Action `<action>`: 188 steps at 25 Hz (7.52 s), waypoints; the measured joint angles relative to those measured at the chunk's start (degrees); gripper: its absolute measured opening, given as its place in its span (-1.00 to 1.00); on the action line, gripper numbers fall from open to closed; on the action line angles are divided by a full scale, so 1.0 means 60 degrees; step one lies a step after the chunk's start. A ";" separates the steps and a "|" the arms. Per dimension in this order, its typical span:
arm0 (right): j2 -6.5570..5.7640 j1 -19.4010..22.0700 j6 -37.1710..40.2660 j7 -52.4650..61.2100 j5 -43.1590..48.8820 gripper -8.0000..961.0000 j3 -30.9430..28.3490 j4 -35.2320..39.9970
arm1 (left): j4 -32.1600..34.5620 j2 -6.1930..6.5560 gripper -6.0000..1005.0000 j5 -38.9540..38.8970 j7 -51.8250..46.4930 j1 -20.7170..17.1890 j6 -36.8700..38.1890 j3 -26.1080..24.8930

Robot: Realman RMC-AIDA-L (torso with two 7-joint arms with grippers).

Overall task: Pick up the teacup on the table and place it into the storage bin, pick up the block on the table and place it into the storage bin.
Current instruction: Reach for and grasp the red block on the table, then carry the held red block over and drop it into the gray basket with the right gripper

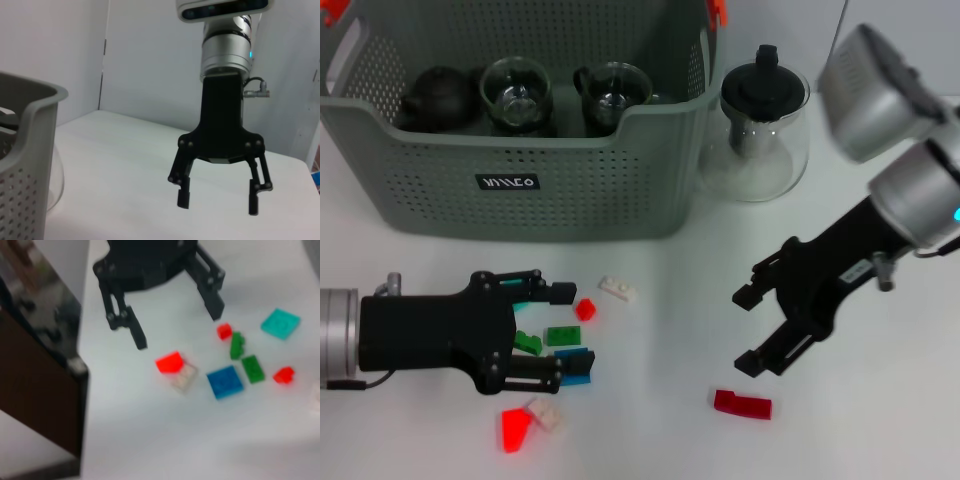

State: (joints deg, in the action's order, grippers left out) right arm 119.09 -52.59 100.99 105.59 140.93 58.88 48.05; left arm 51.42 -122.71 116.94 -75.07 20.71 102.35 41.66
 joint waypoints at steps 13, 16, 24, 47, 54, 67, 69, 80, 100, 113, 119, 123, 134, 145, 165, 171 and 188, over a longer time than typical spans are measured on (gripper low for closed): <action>0.0264 -0.0259 -0.1515 0.1408 -0.0356 0.87 0.2965 0.0062 | -0.0274 -0.0053 0.62 0.0320 0.0298 -0.0060 -0.0467 0.0039; 0.0271 -0.0216 -0.1608 0.1487 -0.0533 0.86 0.3417 0.0065 | -0.0342 -0.0055 0.62 0.0328 0.0376 -0.0051 -0.0594 0.0060; 0.0301 -0.0180 -0.2198 0.2275 -0.0675 0.84 0.5188 0.0104 | -0.0671 -0.0030 0.62 0.0440 0.0560 0.0055 -0.0850 0.0058; 0.0334 -0.0175 -0.2992 0.3251 -0.0927 0.41 0.6861 0.0127 | -0.0760 -0.0055 0.62 0.1018 0.0778 0.0101 -0.1150 0.0058; 0.0351 -0.0170 -0.3073 0.3337 -0.0942 0.27 0.7048 0.0153 | -0.0793 -0.0055 0.62 0.1019 0.0779 0.0108 -0.1151 0.0005; 0.0351 -0.0170 -0.3290 0.3456 -0.0989 -0.05 0.7396 0.0166 | -0.0977 -0.0044 0.62 0.0949 0.0779 0.0116 -0.1327 -0.0015; 0.0351 -0.0171 -0.3298 0.3462 -0.0990 -0.05 0.7398 0.0166 | -0.0981 -0.0042 0.62 0.0946 0.0778 0.0119 -0.1353 -0.0015; 0.0351 -0.0171 -0.3509 0.3560 -0.0989 -0.04 0.7638 0.0166 | -0.1041 -0.0040 0.62 0.0943 0.0809 0.0123 -0.1460 -0.0031; 0.0245 0.0273 -0.2907 0.3541 -0.0943 -0.56 0.7350 0.1493 | -0.1041 -0.0056 0.62 0.0935 0.0823 0.0116 -0.1501 -0.0029; 0.0208 -0.0746 0.0350 0.3343 -0.2243 -0.56 0.1291 0.3315 | -0.0995 0.0018 0.62 0.1055 0.1258 -0.0405 -0.1276 -0.0893; 0.0205 -0.1774 -0.0889 0.3835 -0.2844 -0.56 -0.0663 0.3648 | -0.0939 0.0034 0.62 0.1110 0.1302 -0.0522 -0.0898 -0.1018; 0.0215 -0.2354 -0.3463 0.3796 -0.2572 -0.56 -0.0219 0.2755 | -0.0946 0.0032 0.62 0.1279 0.1355 -0.0465 -0.0913 -0.1014; 0.0320 -0.4579 -1.0889 0.1468 -0.2445 -0.56 0.1766 -0.3587 | -0.0985 0.0036 0.62 0.1295 0.1378 -0.0189 -0.0938 -0.1010; 0.0331 -0.4171 -1.1749 0.0456 -0.4087 -0.56 0.2919 -0.4186 | -0.1132 0.0027 0.62 0.1248 0.1379 0.0292 -0.1006 -0.0967; 0.0336 -0.3825 -1.1839 -0.1111 -0.6440 -0.43 0.4208 -0.4150 | -0.1188 -0.0040 0.62 0.1222 0.1379 0.0417 -0.1018 -0.1027; 0.0335 -0.3824 -1.1827 -0.0968 -0.6442 -0.27 0.4409 -0.4084 | -0.1188 -0.0041 0.62 0.1222 0.1379 0.0418 -0.1018 -0.1025; 0.0047 -0.0641 -0.5655 -0.0957 -0.7148 0.75 0.1250 0.0723 | -0.1188 -0.0041 0.62 0.1222 0.1379 0.0417 -0.0995 -0.0994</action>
State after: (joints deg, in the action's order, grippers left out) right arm 119.37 -56.43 67.06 99.85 98.05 66.39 52.38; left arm 44.29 -122.96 124.28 -66.79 23.21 96.38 35.69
